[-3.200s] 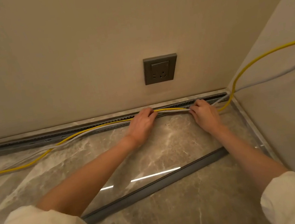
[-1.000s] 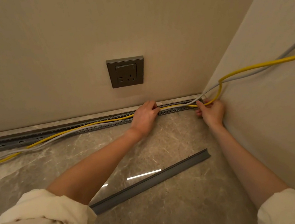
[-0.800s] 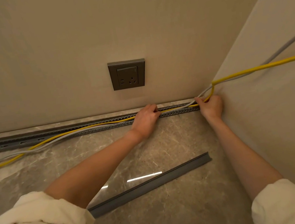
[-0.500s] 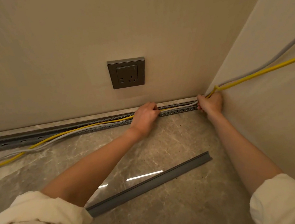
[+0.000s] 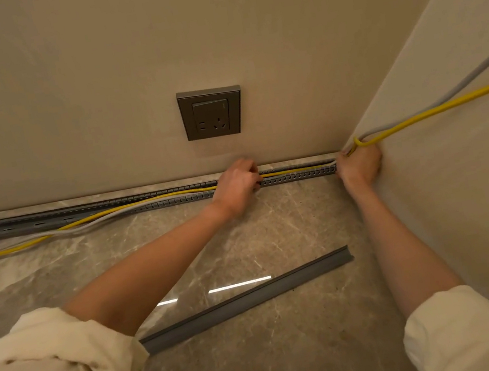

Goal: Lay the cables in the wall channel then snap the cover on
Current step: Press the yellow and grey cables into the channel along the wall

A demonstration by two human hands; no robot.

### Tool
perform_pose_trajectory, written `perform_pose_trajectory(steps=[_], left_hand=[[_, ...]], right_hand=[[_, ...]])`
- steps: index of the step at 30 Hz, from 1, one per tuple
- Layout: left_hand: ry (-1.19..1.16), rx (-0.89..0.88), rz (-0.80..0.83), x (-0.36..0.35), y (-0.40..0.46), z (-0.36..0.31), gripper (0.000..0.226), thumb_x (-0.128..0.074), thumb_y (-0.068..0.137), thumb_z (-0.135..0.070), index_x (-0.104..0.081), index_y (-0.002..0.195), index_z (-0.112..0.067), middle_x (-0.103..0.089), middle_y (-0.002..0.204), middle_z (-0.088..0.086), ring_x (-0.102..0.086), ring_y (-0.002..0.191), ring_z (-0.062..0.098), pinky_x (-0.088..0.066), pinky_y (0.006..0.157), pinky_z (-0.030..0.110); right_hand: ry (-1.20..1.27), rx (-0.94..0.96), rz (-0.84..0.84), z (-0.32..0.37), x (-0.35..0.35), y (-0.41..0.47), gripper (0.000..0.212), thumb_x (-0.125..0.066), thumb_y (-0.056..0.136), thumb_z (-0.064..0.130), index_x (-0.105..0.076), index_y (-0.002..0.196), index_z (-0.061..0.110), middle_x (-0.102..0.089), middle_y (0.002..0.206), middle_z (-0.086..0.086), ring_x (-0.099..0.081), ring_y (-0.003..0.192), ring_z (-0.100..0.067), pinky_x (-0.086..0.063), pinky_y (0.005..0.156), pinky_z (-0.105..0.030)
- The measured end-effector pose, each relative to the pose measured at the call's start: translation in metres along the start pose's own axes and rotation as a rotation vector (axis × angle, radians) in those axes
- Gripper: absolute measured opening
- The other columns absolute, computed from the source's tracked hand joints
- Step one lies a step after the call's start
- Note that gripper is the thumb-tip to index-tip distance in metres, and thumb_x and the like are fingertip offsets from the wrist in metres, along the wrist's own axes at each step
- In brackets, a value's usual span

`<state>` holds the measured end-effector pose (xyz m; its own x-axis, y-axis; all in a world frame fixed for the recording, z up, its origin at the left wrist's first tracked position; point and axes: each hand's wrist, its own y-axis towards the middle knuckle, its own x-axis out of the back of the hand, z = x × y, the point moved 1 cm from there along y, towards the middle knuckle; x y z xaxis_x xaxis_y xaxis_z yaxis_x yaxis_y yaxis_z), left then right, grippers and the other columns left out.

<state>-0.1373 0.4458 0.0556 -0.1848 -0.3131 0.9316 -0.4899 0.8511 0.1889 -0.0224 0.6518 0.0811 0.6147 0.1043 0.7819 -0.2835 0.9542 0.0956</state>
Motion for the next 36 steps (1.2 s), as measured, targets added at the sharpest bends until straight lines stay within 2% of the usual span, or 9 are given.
perform_pose_trajectory(steps=[5,12,17,20,23,27,30,36], left_hand=[[0.015,-0.014,0.038,-0.002,-0.002,0.003,0.021,-0.054,0.088,-0.010,-0.069,0.100,-0.004,-0.065,0.101,0.014,-0.057,0.096,0.030,-0.048,0.075,0.041],[0.065,-0.019,0.031,-0.001,-0.005,0.002,0.024,-0.051,0.092,-0.014,-0.066,0.109,-0.008,-0.068,0.104,0.013,-0.061,0.096,0.031,-0.049,0.073,0.040],[0.036,-0.061,0.031,0.002,-0.018,0.006,0.037,-0.054,0.083,0.002,-0.060,0.119,-0.006,-0.066,0.116,0.015,-0.061,0.106,0.032,-0.051,0.082,0.042],[0.004,-0.095,0.060,0.008,-0.031,0.011,0.049,-0.054,0.081,0.007,-0.053,0.128,-0.007,-0.059,0.130,0.015,-0.056,0.117,0.031,-0.048,0.093,0.042],[0.002,-0.111,0.072,0.017,-0.049,0.023,0.052,-0.052,0.085,0.005,-0.046,0.135,-0.009,-0.052,0.138,0.013,-0.050,0.125,0.028,-0.042,0.102,0.038],[-0.043,-0.064,-0.043,0.035,-0.088,0.045,0.039,-0.052,0.089,-0.002,-0.053,0.128,-0.004,-0.058,0.129,0.019,-0.055,0.118,0.033,-0.046,0.098,0.041],[-0.055,-0.002,-0.119,0.054,-0.128,0.066,0.039,-0.053,0.084,0.001,-0.056,0.123,0.000,-0.061,0.120,0.023,-0.057,0.111,0.037,-0.048,0.094,0.044],[-0.048,0.166,-0.146,0.092,-0.208,0.118,0.040,-0.056,0.081,0.003,-0.057,0.121,0.001,-0.060,0.119,0.024,-0.056,0.111,0.038,-0.044,0.097,0.044]], right_hand=[[-0.002,-0.026,-0.029,-0.008,-0.003,-0.009,0.028,-0.066,0.084,0.015,-0.062,0.101,-0.007,-0.065,0.110,-0.028,-0.060,0.104,-0.042,-0.050,0.081,-0.043],[-0.034,-0.028,0.003,-0.009,-0.007,-0.026,0.033,-0.062,0.088,0.022,-0.064,0.101,-0.009,-0.066,0.107,-0.028,-0.062,0.099,-0.041,-0.049,0.077,-0.042],[0.044,-0.094,-0.012,0.002,-0.013,-0.060,0.032,-0.060,0.087,0.016,-0.047,0.112,-0.001,-0.064,0.111,-0.023,-0.062,0.101,-0.040,-0.050,0.073,-0.042],[0.106,0.036,0.084,0.008,-0.017,-0.076,0.022,-0.059,0.085,0.009,-0.052,0.106,0.001,-0.065,0.105,-0.020,-0.062,0.098,-0.035,-0.045,0.071,-0.033],[0.074,0.168,0.185,0.016,-0.018,-0.094,0.024,-0.061,0.084,0.005,-0.053,0.106,0.002,-0.063,0.106,-0.020,-0.059,0.099,-0.033,-0.045,0.079,-0.036],[-0.008,0.263,0.281,0.029,-0.018,-0.122,0.025,-0.060,0.084,0.004,-0.054,0.108,0.003,-0.056,0.114,-0.019,-0.056,0.103,-0.032,-0.046,0.084,-0.037],[-0.053,0.333,0.365,0.039,-0.022,-0.150,0.025,-0.059,0.085,0.004,-0.053,0.109,0.005,-0.056,0.114,-0.017,-0.054,0.106,-0.031,-0.046,0.086,-0.038],[-0.141,0.542,0.553,0.075,-0.040,-0.212,0.031,-0.058,0.086,0.007,-0.050,0.116,0.005,-0.053,0.119,-0.018,-0.053,0.110,-0.032,-0.045,0.090,-0.039]])
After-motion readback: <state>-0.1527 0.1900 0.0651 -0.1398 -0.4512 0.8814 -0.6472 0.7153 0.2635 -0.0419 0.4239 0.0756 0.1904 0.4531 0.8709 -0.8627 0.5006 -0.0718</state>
